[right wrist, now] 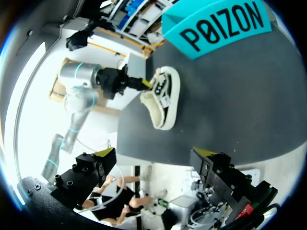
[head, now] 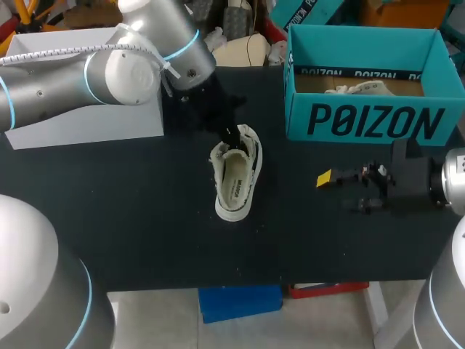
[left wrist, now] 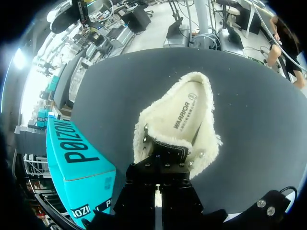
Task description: Take the shoe out of the shoebox, open the shoe tongue, remove and reinsert the insole, then place the shoe into the shoebox
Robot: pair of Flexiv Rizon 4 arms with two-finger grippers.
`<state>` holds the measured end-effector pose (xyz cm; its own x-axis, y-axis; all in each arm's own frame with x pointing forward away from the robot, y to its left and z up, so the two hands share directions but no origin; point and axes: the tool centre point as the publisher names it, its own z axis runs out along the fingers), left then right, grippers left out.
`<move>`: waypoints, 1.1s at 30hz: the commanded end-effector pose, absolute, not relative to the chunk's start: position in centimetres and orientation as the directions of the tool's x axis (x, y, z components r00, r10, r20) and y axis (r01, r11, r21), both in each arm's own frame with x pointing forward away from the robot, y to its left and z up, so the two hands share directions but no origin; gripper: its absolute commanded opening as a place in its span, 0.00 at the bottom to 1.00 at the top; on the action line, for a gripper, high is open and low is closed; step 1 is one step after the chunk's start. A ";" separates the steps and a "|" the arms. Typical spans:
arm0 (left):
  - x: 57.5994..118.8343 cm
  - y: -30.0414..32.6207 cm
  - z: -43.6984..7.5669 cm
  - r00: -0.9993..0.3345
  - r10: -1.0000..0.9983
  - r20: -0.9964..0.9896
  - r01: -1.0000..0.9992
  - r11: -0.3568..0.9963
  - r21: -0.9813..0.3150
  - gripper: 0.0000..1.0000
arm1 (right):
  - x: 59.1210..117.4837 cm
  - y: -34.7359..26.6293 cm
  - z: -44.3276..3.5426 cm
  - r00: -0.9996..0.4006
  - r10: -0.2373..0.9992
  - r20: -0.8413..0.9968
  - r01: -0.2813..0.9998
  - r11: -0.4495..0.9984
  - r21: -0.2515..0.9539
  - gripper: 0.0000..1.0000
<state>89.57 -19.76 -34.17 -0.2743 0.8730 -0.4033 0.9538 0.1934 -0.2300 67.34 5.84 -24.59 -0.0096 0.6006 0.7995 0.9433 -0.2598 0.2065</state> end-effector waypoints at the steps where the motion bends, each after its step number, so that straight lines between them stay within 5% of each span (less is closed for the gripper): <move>1: 89.0 -20.0 -35.4 -0.272 0.877 -0.397 0.952 0.186 -0.243 0.00 | 67.4 5.9 -24.6 -0.009 0.601 0.799 0.944 -0.260 0.206 1.00; 18: 87.3 -19.6 -36.0 -0.300 0.885 -0.356 0.933 0.194 -0.303 0.00 | 67.4 5.9 -24.6 -0.009 0.601 0.799 0.944 -0.260 0.206 1.00; 26: 86.4 -16.1 -30.9 -0.689 0.639 -0.341 0.699 0.463 -0.545 0.00 | 67.4 5.9 -24.6 -0.009 0.601 0.799 0.944 -0.260 0.206 1.00; 30: 85.6 -13.3 -29.3 -0.783 0.527 -0.331 0.608 0.538 -0.584 0.00 | 67.4 5.9 -24.6 -0.009 0.601 0.799 0.944 -0.260 0.206 1.00; 31: 85.3 -12.7 -28.9 -0.800 0.500 -0.331 0.588 0.546 -0.597 0.04 | 67.4 5.9 -24.6 -0.009 0.601 0.799 0.944 -0.260 0.206 1.00; 33: 84.6 -11.4 -28.3 -0.828 0.448 -0.336 0.553 0.559 -0.617 0.33 | 67.4 5.9 -24.6 -0.009 0.601 0.799 0.944 -0.260 0.206 1.00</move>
<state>87.03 -15.30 -29.96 -0.6625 0.6858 -0.3012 0.7140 0.4567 -0.5306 67.34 5.84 -24.59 -0.0096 0.6006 0.7995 0.9433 -0.2598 0.2065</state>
